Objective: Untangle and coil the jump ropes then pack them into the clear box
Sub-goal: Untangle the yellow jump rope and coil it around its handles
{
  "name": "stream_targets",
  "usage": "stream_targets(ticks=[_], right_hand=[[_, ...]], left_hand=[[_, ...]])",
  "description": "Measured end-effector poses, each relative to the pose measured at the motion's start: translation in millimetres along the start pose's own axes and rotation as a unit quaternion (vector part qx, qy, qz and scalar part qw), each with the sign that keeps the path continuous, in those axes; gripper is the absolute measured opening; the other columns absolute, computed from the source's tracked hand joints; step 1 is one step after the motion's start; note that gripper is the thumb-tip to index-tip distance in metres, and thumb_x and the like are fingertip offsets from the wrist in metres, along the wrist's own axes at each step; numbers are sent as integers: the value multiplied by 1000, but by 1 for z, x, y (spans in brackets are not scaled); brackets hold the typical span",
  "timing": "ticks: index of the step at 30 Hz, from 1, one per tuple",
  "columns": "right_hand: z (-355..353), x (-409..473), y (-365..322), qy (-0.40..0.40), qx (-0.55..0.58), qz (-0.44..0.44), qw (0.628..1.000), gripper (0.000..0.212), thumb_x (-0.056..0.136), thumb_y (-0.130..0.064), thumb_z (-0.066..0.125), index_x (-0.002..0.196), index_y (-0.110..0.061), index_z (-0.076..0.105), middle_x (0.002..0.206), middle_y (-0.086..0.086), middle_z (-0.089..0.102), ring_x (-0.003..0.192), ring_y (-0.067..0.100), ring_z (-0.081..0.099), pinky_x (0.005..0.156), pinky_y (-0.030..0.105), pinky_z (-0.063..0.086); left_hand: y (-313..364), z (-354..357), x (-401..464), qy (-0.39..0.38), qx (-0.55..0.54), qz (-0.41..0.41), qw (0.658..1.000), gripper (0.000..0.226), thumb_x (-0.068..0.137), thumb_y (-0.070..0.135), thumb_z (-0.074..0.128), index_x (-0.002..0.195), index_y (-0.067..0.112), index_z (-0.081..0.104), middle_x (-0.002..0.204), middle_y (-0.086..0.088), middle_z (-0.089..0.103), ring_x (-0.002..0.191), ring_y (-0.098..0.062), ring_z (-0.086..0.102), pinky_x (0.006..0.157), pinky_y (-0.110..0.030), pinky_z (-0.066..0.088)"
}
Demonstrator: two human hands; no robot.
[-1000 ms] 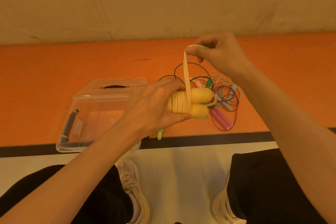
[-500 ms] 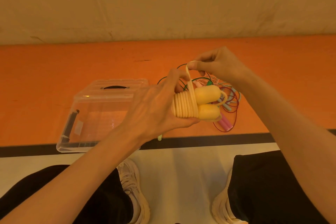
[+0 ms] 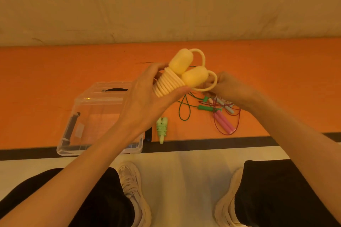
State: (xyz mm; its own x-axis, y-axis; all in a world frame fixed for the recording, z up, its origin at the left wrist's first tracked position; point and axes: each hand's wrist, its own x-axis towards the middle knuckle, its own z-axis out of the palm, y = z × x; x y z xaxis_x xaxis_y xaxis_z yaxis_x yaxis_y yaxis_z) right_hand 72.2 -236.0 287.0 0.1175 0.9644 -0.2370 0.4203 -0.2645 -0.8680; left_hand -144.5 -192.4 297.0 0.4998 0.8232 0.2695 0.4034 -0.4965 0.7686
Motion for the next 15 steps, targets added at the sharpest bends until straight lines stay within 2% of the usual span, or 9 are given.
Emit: stream_targets(ticks=[3, 5, 7, 10, 13, 15], right_hand=[[8, -13, -1, -31, 26, -6, 999, 19, 94, -30, 58, 92, -28, 77, 56, -3, 48, 51, 6, 38, 49, 16, 32], [14, -22, -4, -45, 22, -27, 998, 23, 96, -27, 56, 103, -16, 74, 55, -3, 49, 49, 4, 40, 48, 12, 34], [21, -31, -8, -57, 9, -46, 997, 23, 96, -24, 54, 104, -13, 73, 54, -2, 51, 48, 2, 42, 49, 11, 36], [28, -45, -10, -63, -64, -58, 994, 24, 98, -26, 51, 106, -15, 71, 57, -2, 55, 51, 4, 47, 54, 14, 38], [30, -57, -8, -13, -187, -60, 981, 25, 98, -30, 50, 96, -14, 70, 62, 1, 62, 53, 10, 52, 55, 24, 41], [30, -63, -11, 27, -220, -66, 973, 27, 97, -31, 50, 85, -15, 68, 64, 1, 62, 55, 11, 53, 57, 33, 44]], left_hand=[[-5, -1, 3, 17, 8, -28, 999, 65, 72, 76, 53, 123, 38, 43, 103, 20, 54, 86, 4, 53, 65, -27, 46], [-7, -2, 4, 26, 17, -36, 999, 62, 77, 72, 55, 124, 34, 41, 106, 17, 53, 86, 2, 53, 67, -33, 49], [-9, -2, 4, 26, 30, -39, 998, 62, 79, 66, 58, 126, 30, 40, 111, 13, 52, 89, 0, 53, 70, -35, 50], [-11, 0, 3, 18, 53, -41, 998, 63, 77, 63, 61, 126, 29, 39, 112, 13, 50, 89, 1, 51, 67, -28, 47], [-13, 0, 4, 18, 74, -41, 996, 64, 74, 63, 66, 123, 29, 41, 110, 14, 49, 87, -1, 49, 63, -23, 42], [-14, -2, 6, 25, 90, -36, 995, 63, 72, 62, 68, 119, 31, 41, 108, 15, 48, 88, -3, 48, 62, -24, 42]])
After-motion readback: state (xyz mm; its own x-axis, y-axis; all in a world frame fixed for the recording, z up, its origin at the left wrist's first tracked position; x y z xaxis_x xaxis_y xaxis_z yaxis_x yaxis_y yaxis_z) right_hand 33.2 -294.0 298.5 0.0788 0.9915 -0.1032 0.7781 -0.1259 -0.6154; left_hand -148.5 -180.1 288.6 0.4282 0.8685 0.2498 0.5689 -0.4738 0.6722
